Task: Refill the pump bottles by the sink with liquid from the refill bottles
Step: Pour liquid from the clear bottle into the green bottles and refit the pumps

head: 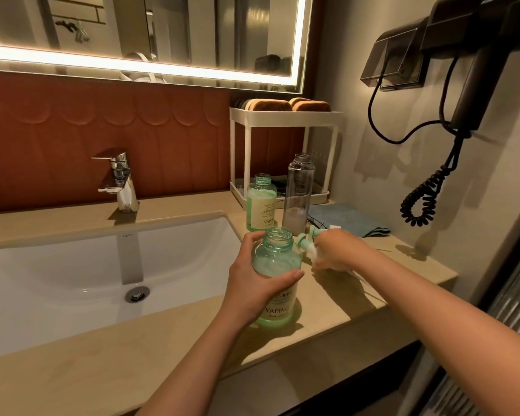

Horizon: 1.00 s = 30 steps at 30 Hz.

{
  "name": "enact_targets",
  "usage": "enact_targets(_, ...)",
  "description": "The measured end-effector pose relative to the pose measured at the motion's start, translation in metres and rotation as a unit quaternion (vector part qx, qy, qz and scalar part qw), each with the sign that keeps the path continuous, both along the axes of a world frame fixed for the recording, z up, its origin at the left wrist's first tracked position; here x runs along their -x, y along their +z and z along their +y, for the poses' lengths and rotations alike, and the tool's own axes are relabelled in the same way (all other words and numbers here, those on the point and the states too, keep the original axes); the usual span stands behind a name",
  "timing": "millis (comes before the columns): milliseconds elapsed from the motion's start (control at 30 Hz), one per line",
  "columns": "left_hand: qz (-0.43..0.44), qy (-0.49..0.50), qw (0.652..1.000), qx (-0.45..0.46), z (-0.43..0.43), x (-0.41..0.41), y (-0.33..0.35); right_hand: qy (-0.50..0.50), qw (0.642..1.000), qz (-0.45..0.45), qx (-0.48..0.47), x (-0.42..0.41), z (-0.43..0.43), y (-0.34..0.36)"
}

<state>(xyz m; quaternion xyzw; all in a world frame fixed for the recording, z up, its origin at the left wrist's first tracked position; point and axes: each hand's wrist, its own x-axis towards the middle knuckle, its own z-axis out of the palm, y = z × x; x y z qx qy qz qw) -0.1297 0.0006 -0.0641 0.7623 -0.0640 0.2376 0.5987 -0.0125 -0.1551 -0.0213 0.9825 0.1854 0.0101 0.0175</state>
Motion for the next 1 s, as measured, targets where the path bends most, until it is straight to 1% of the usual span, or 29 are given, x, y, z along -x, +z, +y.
enact_targets(67, -0.001, -0.001, 1.0, 0.004, 0.0, 0.001, 0.0, 0.011, 0.993, 0.017, -0.113, 0.004, -0.006, 0.017)
enact_targets(100, -0.003, -0.001, 1.0, 0.005, 0.001, 0.0, 0.0, 0.018, 0.981, 0.029, -0.189, 0.007, -0.009, 0.028)
enact_targets(133, -0.003, -0.003, 1.0, 0.006, 0.001, 0.0, 0.0, 0.024, 0.963, 0.04, -0.267, 0.01, -0.013, 0.039)
enact_targets(200, -0.001, -0.005, 1.0, 0.007, 0.001, 0.0, 0.0, 0.029, 0.913, 0.054, -0.404, 0.017, -0.018, 0.057)
enact_targets(267, -0.001, -0.006, 1.0, 0.011, 0.0, 0.0, 0.0, 0.016, 0.847, 0.079, -0.525, 0.024, -0.022, 0.072)
enact_targets(300, -0.001, -0.003, 1.0, 0.013, 0.001, 0.001, -0.001, 0.007, 0.803, 0.105, -0.587, 0.027, -0.021, 0.078)
enact_targets(333, -0.001, -0.002, 1.0, 0.015, 0.001, 0.001, -0.001, -0.005, 0.751, 0.135, -0.647, 0.029, -0.022, 0.083)
enact_targets(367, -0.001, -0.004, 1.0, 0.015, 0.0, 0.001, 0.0, -0.016, 0.698, 0.158, -0.699, 0.03, -0.023, 0.088)
enact_targets(400, 0.002, -0.005, 1.0, 0.015, 0.0, 0.002, 0.0, -0.026, 0.654, 0.172, -0.736, 0.031, -0.024, 0.092)
enact_targets(433, 0.003, -0.005, 1.0, 0.015, -0.001, 0.002, 0.001, -0.033, 0.62, 0.176, -0.764, 0.032, -0.025, 0.095)
enact_targets(467, 0.004, -0.006, 1.0, 0.014, -0.001, 0.002, 0.002, -0.038, 0.595, 0.175, -0.784, 0.033, -0.024, 0.096)
enact_targets(500, 0.004, -0.006, 1.0, 0.014, -0.001, 0.002, 0.003, -0.042, 0.575, 0.172, -0.799, 0.034, -0.023, 0.096)
enact_targets(533, 0.003, -0.006, 1.0, 0.015, -0.002, 0.002, 0.003, -0.045, 0.565, 0.165, -0.807, 0.035, -0.021, 0.096)
enact_targets(600, 0.0, -0.008, 1.0, 0.017, -0.002, 0.002, 0.003, -0.044, 0.568, 0.146, -0.809, 0.037, -0.018, 0.095)
enact_targets(733, 0.001, -0.006, 1.0, 0.02, -0.002, 0.002, 0.002, 0.001, 0.602, 0.109, -0.791, 0.043, -0.014, 0.093)
enact_targets(833, -0.001, -0.005, 1.0, 0.017, -0.002, 0.001, 0.002, 0.043, 0.658, 0.086, -0.747, 0.049, -0.01, 0.09)
enact_targets(1000, -0.002, -0.006, 1.0, 0.016, -0.001, 0.001, 0.001, 0.125, 0.718, 0.101, -0.677, 0.064, 0.003, 0.079)
